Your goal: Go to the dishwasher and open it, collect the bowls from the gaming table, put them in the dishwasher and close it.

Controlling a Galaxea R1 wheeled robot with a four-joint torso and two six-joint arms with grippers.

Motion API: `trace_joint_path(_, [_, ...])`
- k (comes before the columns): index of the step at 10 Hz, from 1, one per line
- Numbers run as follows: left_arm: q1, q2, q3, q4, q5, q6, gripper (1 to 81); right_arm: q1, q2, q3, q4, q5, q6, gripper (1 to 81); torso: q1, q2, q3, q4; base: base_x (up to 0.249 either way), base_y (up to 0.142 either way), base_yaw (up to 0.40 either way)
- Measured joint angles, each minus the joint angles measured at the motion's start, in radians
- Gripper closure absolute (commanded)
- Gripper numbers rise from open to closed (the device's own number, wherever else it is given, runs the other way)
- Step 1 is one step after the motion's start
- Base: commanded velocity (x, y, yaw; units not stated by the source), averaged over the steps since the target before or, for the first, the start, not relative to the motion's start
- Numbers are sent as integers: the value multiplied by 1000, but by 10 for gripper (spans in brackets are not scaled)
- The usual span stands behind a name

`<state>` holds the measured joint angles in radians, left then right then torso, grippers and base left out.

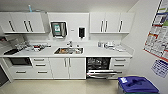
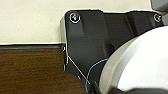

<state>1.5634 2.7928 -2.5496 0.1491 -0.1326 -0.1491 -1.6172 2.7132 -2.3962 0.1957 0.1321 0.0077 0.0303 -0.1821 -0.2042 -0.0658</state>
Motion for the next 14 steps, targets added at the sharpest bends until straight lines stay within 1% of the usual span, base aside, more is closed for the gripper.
trace_joint_path(14, [0, 0, 0, 0, 0, 0, 811, 2, 2, -2, 0, -1, 0, 811, -1, 0, 0, 0, 171, 0, 0])
